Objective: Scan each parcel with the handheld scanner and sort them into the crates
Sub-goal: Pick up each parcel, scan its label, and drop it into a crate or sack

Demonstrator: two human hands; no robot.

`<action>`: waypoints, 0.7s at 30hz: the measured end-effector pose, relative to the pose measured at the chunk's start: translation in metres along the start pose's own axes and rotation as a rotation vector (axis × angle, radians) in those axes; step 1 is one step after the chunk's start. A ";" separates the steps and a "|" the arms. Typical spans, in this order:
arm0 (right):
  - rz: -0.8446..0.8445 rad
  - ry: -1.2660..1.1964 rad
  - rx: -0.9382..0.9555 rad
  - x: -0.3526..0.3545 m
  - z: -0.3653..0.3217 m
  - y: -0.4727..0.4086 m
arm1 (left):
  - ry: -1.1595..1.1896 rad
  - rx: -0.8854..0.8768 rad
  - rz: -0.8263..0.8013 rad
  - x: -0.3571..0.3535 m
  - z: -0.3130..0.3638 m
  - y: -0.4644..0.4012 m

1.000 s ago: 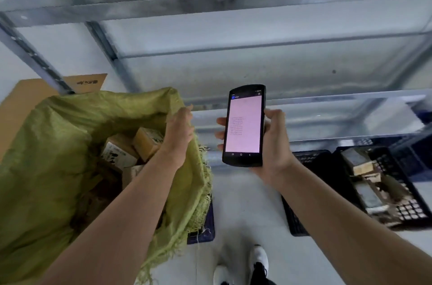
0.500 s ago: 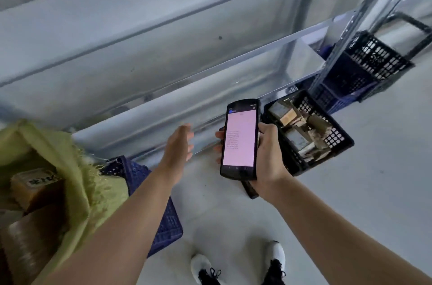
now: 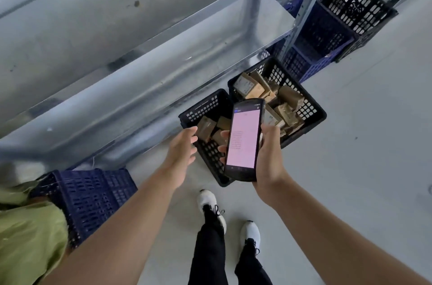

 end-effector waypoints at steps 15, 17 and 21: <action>0.141 0.089 -0.110 0.096 0.092 -0.263 | -0.024 0.247 0.050 -0.103 -0.151 -0.291; 0.116 0.111 -0.135 0.109 0.114 -0.304 | -0.015 0.274 0.091 -0.109 -0.181 -0.331; 0.024 0.203 -0.097 0.129 0.153 -0.384 | 0.003 0.317 0.169 -0.120 -0.237 -0.403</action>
Point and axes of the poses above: each hand's wrist, its own y-axis away from the middle knuckle, its own x-axis out of the back of the hand, z = x × y, the point moved 7 cm from there along -y, towards the middle knuckle, and after that the axes turned 2 degrees about y, right-handed, at the moved point
